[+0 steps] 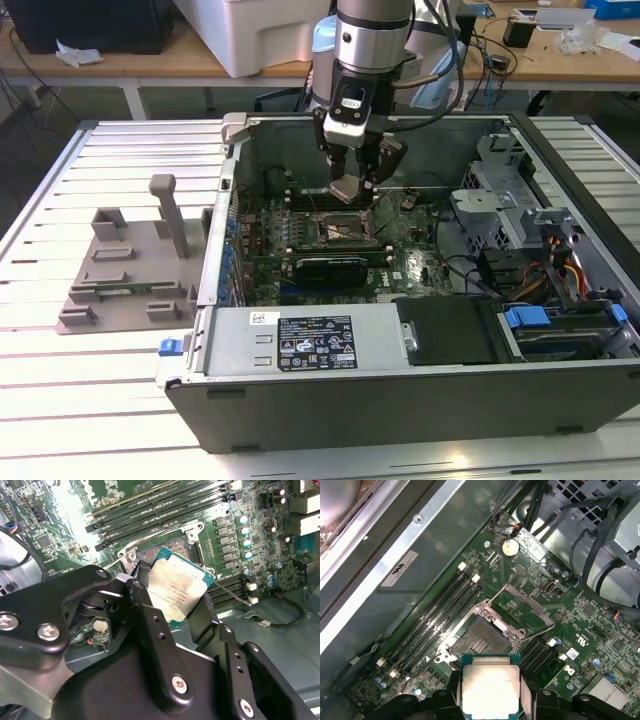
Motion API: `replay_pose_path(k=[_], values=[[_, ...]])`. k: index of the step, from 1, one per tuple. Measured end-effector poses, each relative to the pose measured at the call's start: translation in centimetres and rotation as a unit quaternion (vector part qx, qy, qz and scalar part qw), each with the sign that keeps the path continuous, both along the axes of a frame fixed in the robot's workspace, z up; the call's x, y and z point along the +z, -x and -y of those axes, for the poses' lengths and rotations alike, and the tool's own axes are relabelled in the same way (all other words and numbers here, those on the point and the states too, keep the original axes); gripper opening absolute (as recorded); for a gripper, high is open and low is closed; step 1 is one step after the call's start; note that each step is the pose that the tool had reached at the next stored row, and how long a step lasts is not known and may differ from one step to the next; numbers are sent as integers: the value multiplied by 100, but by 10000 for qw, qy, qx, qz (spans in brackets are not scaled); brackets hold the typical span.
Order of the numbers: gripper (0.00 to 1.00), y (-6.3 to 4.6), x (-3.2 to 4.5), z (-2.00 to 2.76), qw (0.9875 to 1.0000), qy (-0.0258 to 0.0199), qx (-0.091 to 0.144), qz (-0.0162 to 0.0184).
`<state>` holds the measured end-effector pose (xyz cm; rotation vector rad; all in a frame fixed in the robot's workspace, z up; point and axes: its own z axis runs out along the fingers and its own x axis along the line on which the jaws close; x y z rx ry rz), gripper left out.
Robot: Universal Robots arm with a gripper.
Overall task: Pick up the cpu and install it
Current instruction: 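Place the cpu into insertion slot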
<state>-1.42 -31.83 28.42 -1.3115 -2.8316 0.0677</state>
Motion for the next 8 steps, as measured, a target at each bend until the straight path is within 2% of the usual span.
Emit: replay_pose_path(k=[4, 8], values=[[55, 0, 0, 0, 9999, 7, -115, 0], [55, 0, -1, 0, 9993, 11, -377, 0]])
